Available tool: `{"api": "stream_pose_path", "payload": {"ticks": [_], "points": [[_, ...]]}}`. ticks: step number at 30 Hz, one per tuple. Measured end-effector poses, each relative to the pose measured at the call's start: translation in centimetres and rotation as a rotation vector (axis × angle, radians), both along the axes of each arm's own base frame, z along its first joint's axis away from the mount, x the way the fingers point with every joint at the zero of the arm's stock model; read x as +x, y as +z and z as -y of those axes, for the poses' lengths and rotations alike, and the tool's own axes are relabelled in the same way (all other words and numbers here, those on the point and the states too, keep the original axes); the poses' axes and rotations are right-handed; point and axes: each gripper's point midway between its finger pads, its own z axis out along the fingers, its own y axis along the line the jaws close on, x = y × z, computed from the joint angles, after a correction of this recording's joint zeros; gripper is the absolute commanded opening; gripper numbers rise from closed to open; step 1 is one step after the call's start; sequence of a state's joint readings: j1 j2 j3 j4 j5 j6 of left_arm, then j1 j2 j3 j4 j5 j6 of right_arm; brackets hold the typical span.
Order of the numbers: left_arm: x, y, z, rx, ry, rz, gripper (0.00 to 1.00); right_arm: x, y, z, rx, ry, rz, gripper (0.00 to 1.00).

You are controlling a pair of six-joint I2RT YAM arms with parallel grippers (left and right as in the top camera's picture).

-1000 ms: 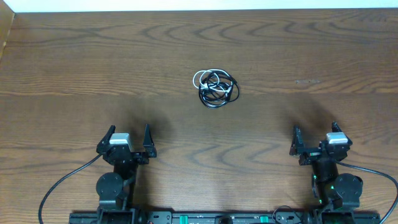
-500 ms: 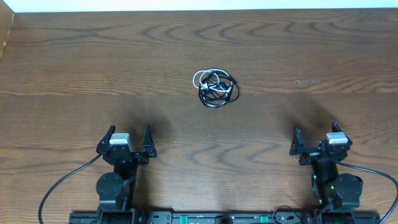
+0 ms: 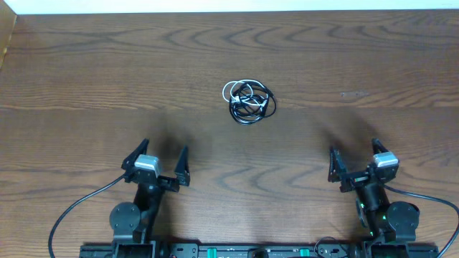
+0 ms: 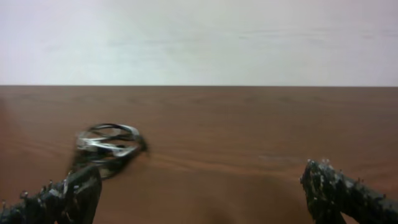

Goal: Untangle cables
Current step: 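Open both grippers and move them toward the tangled cable bundle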

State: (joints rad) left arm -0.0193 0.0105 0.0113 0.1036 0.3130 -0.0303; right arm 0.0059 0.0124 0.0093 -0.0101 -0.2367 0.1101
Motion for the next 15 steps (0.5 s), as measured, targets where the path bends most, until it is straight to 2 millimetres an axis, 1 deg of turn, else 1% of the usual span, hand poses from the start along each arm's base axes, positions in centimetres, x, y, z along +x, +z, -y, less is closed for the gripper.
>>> {"api": "stream_pose_path", "payload": {"ticks": [1,2,3,4,7,8,9,10,11,12,13,15], "points": [[-0.1,0.8,0.3,0.0,-0.019,0.035,0.98,0.0,0.6,-0.2,0.012,0.015,0.025,0.99],[-0.3,2.0,0.6,0.0,-0.038,0.088,0.98,-0.1,1.6,-0.5,0.028,0.03,0.061,0.99],[-0.6,3.1,0.9,0.002,-0.057,0.137,0.98,-0.3,2.9,-0.7,0.047,0.047,0.109,0.99],[-0.7,3.8,1.0,0.002,-0.064,0.164,0.98,-0.4,3.4,-0.8,0.056,0.054,0.131,0.99],[-1.5,6.6,1.2,0.0,-0.075,0.28,0.98,-1.4,7.3,-1.3,0.072,0.089,0.289,0.99],[-1.6,7.1,1.2,-0.009,-0.076,0.291,0.98,-1.9,8.6,-1.5,0.068,0.104,0.349,0.99],[-1.7,7.6,1.1,-0.019,-0.074,0.297,0.98,-3.0,10.8,-1.8,0.056,0.129,0.45,0.99],[-1.9,8.1,1.1,-0.027,-0.073,0.303,0.98,-3.9,12.2,-2.2,0.047,0.151,0.517,0.99],[-2.0,8.6,1.0,-0.037,-0.073,0.303,0.98,-4.6,13.2,-2.5,0.038,0.172,0.562,0.99],[-2.2,9.4,1.0,-0.043,-0.071,0.306,0.98,-5.2,13.9,-2.9,0.027,0.199,0.584,0.99],[-2.4,10.0,0.9,-0.047,-0.066,0.298,0.98,-5.1,13.9,-3.2,0.021,0.214,0.563,0.99],[-2.5,11.1,0.7,-0.048,-0.054,0.247,0.98,-4.5,13.1,-3.8,0.003,0.245,0.448,0.99]]}}
